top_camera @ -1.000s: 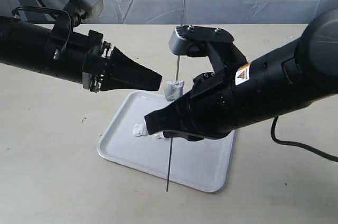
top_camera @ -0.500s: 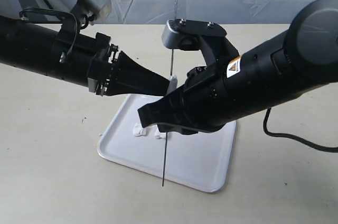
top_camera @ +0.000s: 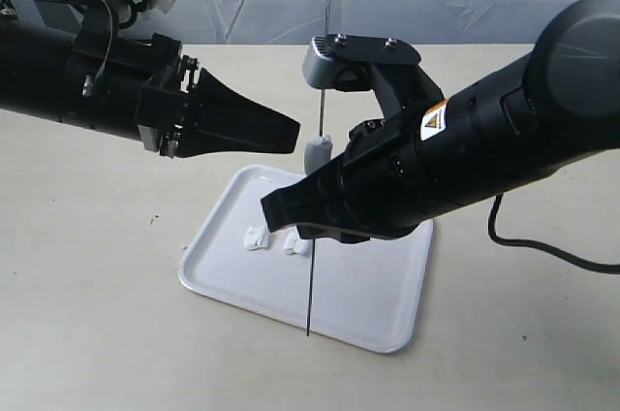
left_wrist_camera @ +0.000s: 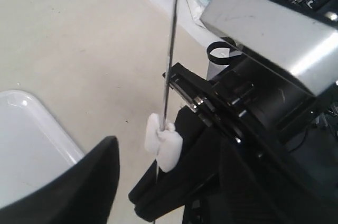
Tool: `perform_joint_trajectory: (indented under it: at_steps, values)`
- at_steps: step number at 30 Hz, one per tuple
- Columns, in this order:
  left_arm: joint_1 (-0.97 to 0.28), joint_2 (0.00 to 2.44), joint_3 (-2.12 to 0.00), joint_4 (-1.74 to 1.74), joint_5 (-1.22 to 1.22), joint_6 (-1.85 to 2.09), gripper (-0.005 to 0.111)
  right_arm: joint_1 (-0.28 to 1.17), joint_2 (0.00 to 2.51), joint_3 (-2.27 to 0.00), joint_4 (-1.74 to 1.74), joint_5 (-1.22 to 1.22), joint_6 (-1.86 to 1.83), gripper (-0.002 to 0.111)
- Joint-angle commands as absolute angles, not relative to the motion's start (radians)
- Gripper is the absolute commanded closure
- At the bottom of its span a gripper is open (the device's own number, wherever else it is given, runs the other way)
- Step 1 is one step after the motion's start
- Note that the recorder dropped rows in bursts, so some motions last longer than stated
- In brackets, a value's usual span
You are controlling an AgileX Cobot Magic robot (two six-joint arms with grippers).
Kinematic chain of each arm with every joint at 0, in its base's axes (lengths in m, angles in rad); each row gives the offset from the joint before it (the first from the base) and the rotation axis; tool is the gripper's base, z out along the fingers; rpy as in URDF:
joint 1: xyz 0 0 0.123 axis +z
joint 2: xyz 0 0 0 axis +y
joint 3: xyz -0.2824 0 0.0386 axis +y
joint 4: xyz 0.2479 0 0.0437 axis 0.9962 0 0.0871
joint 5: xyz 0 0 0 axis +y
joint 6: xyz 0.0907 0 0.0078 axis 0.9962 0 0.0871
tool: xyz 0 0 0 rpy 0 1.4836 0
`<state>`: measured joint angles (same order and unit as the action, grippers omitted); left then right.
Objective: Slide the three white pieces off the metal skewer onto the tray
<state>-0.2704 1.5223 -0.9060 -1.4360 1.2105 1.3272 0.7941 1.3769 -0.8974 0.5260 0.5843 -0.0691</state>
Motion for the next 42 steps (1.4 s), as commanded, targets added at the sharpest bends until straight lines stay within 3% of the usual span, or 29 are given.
perform_joint_trajectory:
  at_steps: [1, 42]
  values:
    - [-0.271, 1.507, -0.903, -1.443, 1.221, 1.311, 0.053, 0.788, 1.379, -0.904, 0.523, 0.572, -0.070, 0.109]
    - [-0.321, 1.516, -0.903, -1.465, 1.219, 1.372, 0.056, 0.790, 1.352, -0.904, 0.630, 0.549, -0.074, 0.109]
